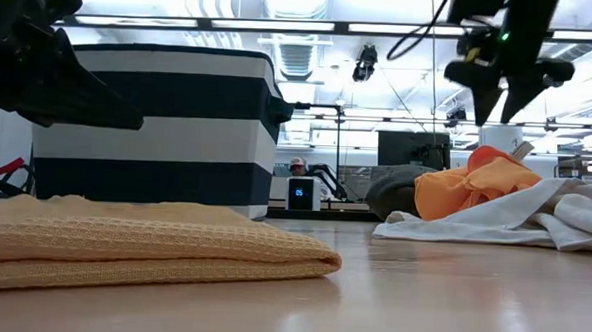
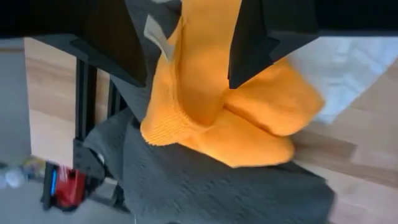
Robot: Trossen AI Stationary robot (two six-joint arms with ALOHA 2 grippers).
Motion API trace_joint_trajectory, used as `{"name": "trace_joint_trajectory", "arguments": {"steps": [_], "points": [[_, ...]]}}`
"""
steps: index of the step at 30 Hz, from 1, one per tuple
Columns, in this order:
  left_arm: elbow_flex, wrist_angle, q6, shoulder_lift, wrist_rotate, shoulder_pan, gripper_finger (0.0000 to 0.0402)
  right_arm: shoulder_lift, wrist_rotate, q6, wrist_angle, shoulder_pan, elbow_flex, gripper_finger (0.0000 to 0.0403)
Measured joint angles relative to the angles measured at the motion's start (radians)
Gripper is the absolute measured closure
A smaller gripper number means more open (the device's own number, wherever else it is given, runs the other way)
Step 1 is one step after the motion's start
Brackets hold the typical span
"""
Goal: Fold towel
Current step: Fold the orange kitchen towel
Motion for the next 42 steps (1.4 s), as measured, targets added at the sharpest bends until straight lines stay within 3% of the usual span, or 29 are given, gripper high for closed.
{"name": "trace_joint_trajectory", "arguments": {"steps": [7, 14, 20, 28, 34, 38, 42], "points": [[0.0, 0.0, 0.0, 0.0, -0.024, 0.0, 0.0325, 0.084, -0.101, -0.127, 0.024, -0.2, 0.0, 0.0198], [0.0, 0.0, 0.0, 0.0, -0.024, 0.0, 0.0325, 0.15, -0.166, -0.179, 0.071, -0.244, -0.002, 0.0213], [0.0, 0.026, 0.001, 0.0, 0.018, -0.002, 0.0325, 0.193, -0.109, -0.18, 0.069, -0.287, -0.005, 0.0238], [-0.001, 0.093, 0.061, 0.0, 0.026, -0.006, 0.0325, 0.186, -0.056, -0.197, 0.058, -0.289, -0.005, 0.031], [-0.001, 0.188, 0.135, 0.0, 0.002, -0.004, 0.0325, 0.181, -0.061, -0.246, 0.007, -0.289, -0.005, 0.0392], [-0.001, 0.228, 0.19, 0.0, -0.001, -0.003, 0.0325, 0.156, -0.065, -0.252, -0.061, -0.248, 0.028, 0.0397], [-0.001, 0.249, 0.2, 0.0, -0.06, 0.003, 0.0325, 0.112, -0.07, -0.24, -0.103, -0.13, 0.121, 0.04]]}}
